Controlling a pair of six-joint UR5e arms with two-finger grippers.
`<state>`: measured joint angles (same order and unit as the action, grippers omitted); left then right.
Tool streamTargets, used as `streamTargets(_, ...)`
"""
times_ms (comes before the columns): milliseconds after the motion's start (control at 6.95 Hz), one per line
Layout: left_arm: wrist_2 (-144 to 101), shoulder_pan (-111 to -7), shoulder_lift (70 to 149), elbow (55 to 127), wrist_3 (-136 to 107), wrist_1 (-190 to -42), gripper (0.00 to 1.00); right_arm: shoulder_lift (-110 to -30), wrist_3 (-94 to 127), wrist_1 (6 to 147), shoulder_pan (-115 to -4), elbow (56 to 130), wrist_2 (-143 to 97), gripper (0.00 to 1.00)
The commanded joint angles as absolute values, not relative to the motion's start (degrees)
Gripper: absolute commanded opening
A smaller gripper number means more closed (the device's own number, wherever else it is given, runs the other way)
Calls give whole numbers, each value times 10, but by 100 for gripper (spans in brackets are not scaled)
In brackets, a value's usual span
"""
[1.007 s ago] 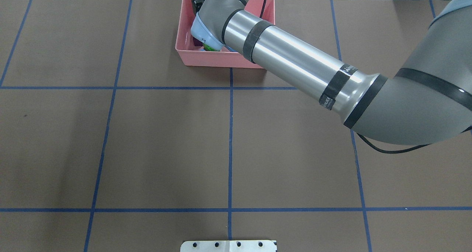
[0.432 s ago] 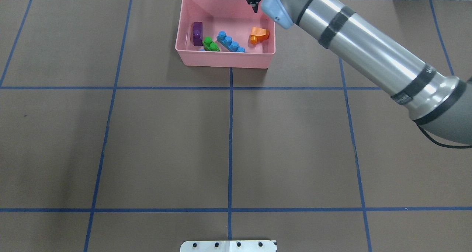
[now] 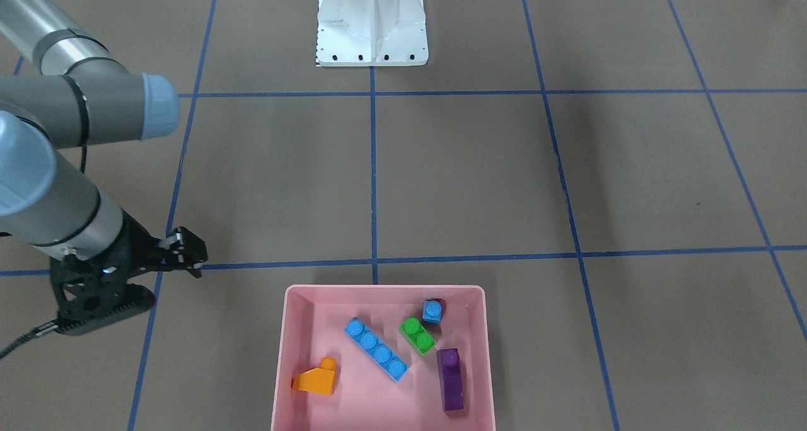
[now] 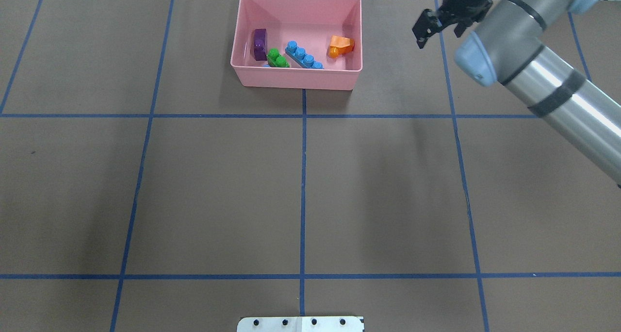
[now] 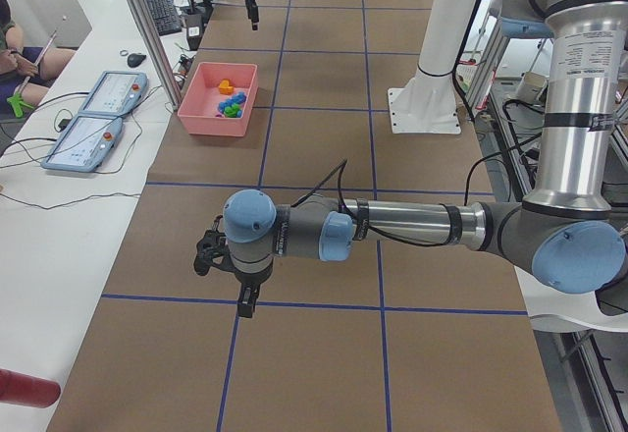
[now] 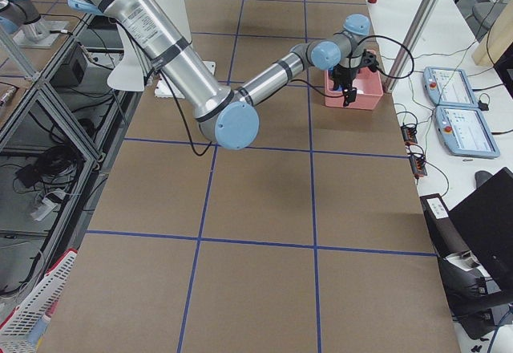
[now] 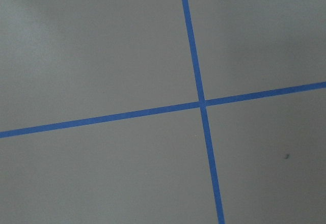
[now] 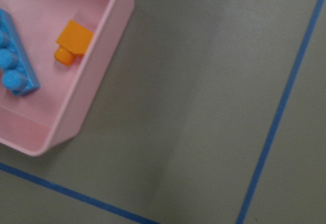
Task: Put all blocks into box
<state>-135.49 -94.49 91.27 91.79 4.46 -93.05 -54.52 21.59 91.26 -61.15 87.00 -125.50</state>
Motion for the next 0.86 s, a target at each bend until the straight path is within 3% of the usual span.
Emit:
streamTargets(0, -1358, -944, 911, 921, 46, -929, 100, -736, 117, 915, -671, 1002, -1256, 100)
streamTargets(432, -1358, -945, 910, 926, 48, -933, 100, -962, -31, 904, -783, 1084, -1257, 100)
streamTargets(720, -1367, -945, 874, 952, 48, -940, 100, -1052, -66, 895, -841, 1085, -1301, 100)
